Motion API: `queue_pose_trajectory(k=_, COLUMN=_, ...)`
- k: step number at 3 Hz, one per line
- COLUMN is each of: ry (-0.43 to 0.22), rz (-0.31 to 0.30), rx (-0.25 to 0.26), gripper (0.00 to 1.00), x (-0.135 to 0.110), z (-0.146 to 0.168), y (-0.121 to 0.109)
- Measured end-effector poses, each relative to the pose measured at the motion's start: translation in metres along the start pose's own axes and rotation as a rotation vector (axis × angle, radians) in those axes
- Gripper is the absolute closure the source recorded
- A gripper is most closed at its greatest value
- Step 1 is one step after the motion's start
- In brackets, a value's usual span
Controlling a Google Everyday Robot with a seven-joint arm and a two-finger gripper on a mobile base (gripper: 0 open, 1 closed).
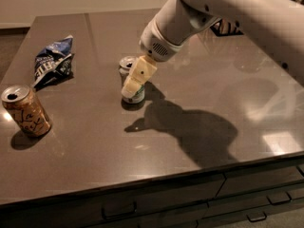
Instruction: Move 7up can near orange can
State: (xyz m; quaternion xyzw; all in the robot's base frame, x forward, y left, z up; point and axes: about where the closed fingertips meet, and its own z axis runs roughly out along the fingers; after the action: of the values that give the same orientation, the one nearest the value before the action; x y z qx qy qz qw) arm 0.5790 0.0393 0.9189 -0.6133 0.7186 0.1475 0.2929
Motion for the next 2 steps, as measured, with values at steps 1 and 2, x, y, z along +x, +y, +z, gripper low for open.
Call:
queue_pose_trajectory(k=1, ry=-0.008, rz=0.008, rx=-0.01, gripper=0.16, x=-0.0012, z=0.0075, y=-0.0014)
queue_pose_trajectory(k=2, ry=-0.024, rz=0.006, rx=-0.027, gripper=0.39, x=-0.0068, z=0.0124, y=0.0027)
